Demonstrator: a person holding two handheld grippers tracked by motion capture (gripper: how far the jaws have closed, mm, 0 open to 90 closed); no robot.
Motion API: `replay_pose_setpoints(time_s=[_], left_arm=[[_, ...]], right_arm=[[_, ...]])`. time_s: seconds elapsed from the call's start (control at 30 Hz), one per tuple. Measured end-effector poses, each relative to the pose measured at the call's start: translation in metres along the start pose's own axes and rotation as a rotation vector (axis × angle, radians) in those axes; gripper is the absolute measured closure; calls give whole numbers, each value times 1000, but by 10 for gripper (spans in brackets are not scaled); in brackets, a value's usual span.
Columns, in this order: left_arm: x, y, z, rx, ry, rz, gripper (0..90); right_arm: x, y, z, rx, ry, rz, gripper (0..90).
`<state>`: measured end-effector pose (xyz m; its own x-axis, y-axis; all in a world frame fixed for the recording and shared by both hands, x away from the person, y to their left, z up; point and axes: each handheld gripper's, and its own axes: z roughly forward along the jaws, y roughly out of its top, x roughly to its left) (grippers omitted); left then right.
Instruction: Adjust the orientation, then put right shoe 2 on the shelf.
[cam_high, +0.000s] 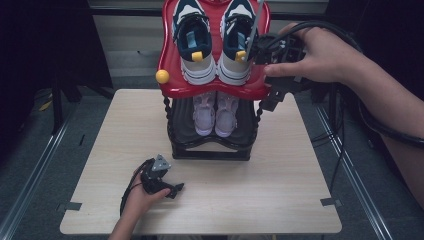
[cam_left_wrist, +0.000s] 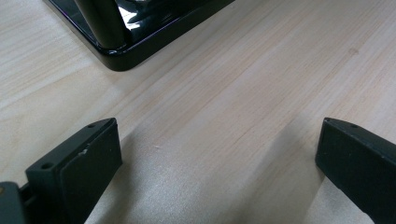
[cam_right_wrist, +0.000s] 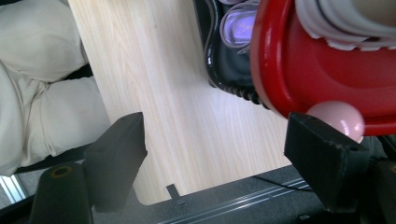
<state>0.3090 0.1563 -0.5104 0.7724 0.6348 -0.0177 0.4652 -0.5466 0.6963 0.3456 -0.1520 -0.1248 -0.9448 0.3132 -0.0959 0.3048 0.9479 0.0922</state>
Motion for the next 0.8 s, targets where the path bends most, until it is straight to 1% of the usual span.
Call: replay_pose_setpoints(time_s=[0.17,0.2,0.27,0.3,0.37,0.47,0.53,0.67,0.7,0.77,0.8], left_arm=[[0,0,0,0,0,0,0],[0,0,0,0,0,0,0],[0,0,0,0,0,0,0],[0,0,0,0,0,0,0],[0,0,0,0,0,0,0],[0,0,0,0,0,-1,0],[0,0,0,0,2,0,0],[0,0,0,0,2,0,0],[0,0,0,0,2,0,0],[0,0,0,0,2,0,0],[0,0,0,0,2,0,0]], right_arm=[[2,-6,5,7,2,-1,203],[3,-7,7,1,4,0,202],[5,-9,8,9,10,8,202],[5,-11,8,8,10,1,201],[6,-13,11,-1,10,3,202],[8,-17,14,3,16,7,201],[9,-19,15,18,15,4,202],[10,-24,17,11,18,7,201],[10,-25,18,1,18,8,201],[11,-28,20,6,19,11,201],[11,-29,21,8,23,5,201]])
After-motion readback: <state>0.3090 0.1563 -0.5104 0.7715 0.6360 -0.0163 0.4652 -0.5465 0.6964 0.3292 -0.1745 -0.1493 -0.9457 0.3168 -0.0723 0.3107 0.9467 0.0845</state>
